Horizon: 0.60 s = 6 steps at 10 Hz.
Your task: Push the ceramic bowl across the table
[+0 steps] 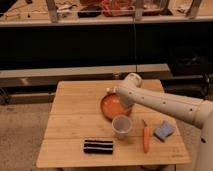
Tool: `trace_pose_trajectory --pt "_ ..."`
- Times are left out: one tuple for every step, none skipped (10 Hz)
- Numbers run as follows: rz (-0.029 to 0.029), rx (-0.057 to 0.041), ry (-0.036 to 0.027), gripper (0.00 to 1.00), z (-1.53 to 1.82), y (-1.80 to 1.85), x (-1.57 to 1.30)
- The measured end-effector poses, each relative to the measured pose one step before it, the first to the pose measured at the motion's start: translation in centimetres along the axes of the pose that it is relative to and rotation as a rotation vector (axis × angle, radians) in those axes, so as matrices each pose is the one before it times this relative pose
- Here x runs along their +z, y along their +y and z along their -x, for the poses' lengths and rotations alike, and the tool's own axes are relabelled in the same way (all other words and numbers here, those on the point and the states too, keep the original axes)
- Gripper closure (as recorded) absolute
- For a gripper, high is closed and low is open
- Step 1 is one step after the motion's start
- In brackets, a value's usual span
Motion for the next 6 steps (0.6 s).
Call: trace_pose_trajectory --pt "-0.0049 -0.01616 -0.00505 1.0 1.083 -1.203 0.158" --pt "-0.00265 -0.01546 -0.00374 1.0 0.698 -0.921 0.183" --pt "0.00225 -0.00751 0.00103 1.0 0.062 -0.484 0.102" --pt "0.00293 -0.00434 0.00067 1.0 -0.079 0.027 0.043" --pt "0.0025 -0.00419 0.00104 1.0 -0.13 0.167 0.061" --pt "-0.00118 -0.0096 -0.0026 1.0 0.509 -0.598 0.098"
